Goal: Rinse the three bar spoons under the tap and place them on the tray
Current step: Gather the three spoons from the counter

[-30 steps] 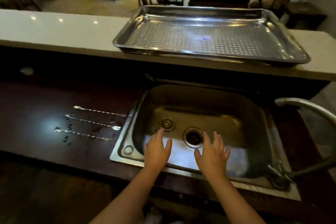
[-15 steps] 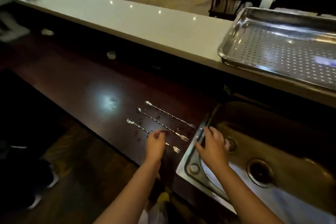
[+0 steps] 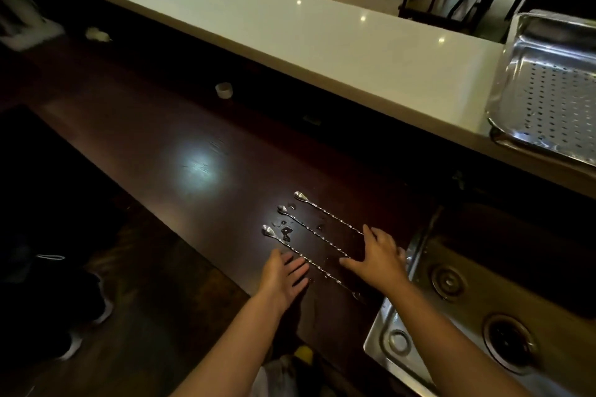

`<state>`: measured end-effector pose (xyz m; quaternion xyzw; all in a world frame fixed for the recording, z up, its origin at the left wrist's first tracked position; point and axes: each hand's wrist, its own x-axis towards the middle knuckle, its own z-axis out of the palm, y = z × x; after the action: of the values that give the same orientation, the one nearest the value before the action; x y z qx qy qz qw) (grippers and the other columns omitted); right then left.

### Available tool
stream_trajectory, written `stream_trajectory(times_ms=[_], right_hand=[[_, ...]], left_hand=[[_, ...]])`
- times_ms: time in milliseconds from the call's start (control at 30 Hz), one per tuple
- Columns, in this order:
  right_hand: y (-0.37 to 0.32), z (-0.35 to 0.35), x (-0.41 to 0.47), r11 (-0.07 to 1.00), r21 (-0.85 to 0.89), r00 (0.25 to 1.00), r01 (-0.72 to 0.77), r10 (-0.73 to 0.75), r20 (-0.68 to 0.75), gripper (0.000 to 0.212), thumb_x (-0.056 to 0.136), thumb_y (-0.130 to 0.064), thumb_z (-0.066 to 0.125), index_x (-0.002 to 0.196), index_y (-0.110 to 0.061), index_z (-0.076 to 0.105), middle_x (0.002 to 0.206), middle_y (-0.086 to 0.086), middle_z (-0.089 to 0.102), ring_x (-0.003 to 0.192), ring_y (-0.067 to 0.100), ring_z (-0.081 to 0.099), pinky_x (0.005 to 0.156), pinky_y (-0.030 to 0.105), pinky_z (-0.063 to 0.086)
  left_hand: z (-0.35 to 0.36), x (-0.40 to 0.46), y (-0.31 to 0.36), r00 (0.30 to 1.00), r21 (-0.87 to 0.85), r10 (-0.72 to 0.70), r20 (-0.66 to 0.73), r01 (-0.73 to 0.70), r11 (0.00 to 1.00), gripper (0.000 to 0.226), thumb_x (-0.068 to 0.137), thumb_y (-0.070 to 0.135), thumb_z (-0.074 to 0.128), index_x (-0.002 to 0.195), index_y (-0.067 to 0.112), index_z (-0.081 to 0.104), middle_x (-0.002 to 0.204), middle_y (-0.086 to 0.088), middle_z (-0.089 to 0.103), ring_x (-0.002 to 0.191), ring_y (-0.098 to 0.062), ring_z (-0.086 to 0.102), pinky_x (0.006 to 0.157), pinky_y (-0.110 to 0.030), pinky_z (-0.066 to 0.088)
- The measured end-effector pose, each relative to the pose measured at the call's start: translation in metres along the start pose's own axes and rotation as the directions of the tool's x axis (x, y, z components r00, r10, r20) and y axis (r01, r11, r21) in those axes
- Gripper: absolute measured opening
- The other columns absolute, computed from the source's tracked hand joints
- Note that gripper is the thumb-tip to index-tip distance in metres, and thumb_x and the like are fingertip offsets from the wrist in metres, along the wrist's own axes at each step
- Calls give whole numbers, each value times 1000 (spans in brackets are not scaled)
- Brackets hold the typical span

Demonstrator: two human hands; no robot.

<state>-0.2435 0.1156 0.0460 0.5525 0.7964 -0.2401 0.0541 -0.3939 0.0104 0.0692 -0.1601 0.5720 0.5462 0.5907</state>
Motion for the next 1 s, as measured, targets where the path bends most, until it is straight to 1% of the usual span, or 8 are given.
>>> stream_trajectory(times_ms=[100,233,367,500,633,767,900,1000], right_hand=[[-7,8,5,999,-1,999,-32,32,28,102,68,-69,58,146,-21,12,153,6,17,142,24,12,111,51,16],[-12,15,6,998,-52,999,-32,29,-45,102,65,-71,59,144,-20,20,144,5,29,135,23,23,109,49,17],[-16,20,1,996,-92,989,-11,-3,-151,70,72,-56,63,132,-25,43,129,-1,46,125,19,36,103,42,21],[-20,23,-5,996,-82,986,-19,5,-169,41,78,-42,63,116,-29,54,117,-3,54,116,18,44,94,36,25],[-23,23,-9,999,14,986,-48,50,-158,29,83,-43,57,106,-26,59,113,-1,56,113,20,47,94,36,32],[-23,24,-12,999,-19,993,-31,28,-113,31,81,-34,61,109,-22,56,115,2,56,113,22,49,94,35,36],[-26,21,-12,996,33,995,-81,82,-58,22,82,-27,60,101,-16,59,110,6,64,105,25,59,87,33,44],[-30,18,-9,995,7,995,-100,100,8,19,84,-23,56,100,-14,60,112,9,64,105,28,60,84,34,46]], left_hand=[[-1,4,11,997,24,-50,52,49,999,58,98,44,21,139,6,36,140,-17,48,129,-29,46,106,-41,33],[-4,9,19,989,68,-98,108,91,993,63,95,50,21,135,7,42,137,-17,50,127,-28,48,102,-40,35],[1,13,22,983,95,-127,134,115,989,64,95,52,22,133,6,45,136,-16,52,126,-27,48,102,-39,34],[11,16,25,979,137,-142,143,122,983,63,95,51,23,131,4,46,134,-16,53,126,-27,49,101,-38,35],[19,20,28,977,172,-150,154,123,978,63,95,50,25,130,2,47,132,-16,54,128,-25,47,104,-37,33],[26,22,28,974,178,-158,160,129,976,64,96,49,24,132,0,45,136,-16,51,128,-24,47,105,-37,33],[30,22,28,972,177,-164,171,133,975,64,96,48,23,134,0,45,136,-15,51,128,-23,47,104,-37,34],[30,23,27,970,161,-164,178,135,978,63,97,47,23,134,0,44,137,-15,51,128,-24,47,104,-36,34]])
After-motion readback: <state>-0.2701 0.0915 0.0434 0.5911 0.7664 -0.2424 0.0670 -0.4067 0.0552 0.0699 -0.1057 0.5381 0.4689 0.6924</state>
